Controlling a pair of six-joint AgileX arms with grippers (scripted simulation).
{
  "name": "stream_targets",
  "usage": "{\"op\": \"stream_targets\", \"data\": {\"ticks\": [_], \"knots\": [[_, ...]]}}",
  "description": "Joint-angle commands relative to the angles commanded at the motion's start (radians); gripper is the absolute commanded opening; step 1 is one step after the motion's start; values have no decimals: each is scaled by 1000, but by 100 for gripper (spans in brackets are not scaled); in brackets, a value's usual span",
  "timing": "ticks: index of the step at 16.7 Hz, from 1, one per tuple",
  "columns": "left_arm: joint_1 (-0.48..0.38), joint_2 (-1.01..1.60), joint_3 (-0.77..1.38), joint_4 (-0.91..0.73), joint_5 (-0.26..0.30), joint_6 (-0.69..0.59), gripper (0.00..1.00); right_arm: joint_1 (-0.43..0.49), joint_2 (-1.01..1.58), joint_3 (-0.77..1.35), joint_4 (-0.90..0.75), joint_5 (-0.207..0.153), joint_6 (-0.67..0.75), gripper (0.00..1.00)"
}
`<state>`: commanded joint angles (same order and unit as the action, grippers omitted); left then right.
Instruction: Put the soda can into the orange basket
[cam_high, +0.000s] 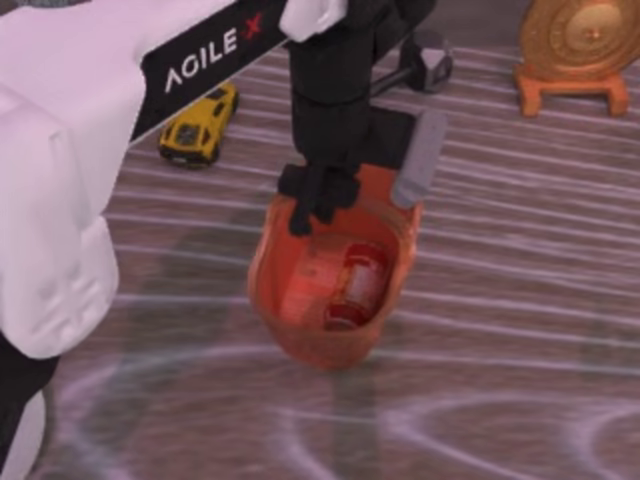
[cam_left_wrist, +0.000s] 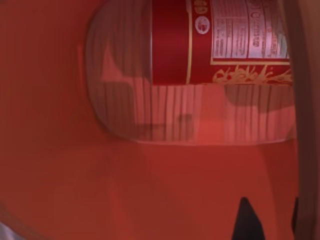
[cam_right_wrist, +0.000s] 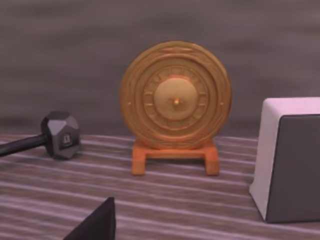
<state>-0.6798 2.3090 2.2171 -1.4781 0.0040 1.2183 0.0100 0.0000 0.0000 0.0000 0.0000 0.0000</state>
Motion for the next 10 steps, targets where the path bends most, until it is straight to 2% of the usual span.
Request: {"op": "stream_targets", "data": {"ticks": [3, 10], "knots": [[4, 4, 17, -18, -1, 6, 0, 0, 0, 0, 0, 0, 0, 100], [55, 8, 214, -208, 0, 35, 0, 0, 0, 0, 0, 0, 0, 100]]}}
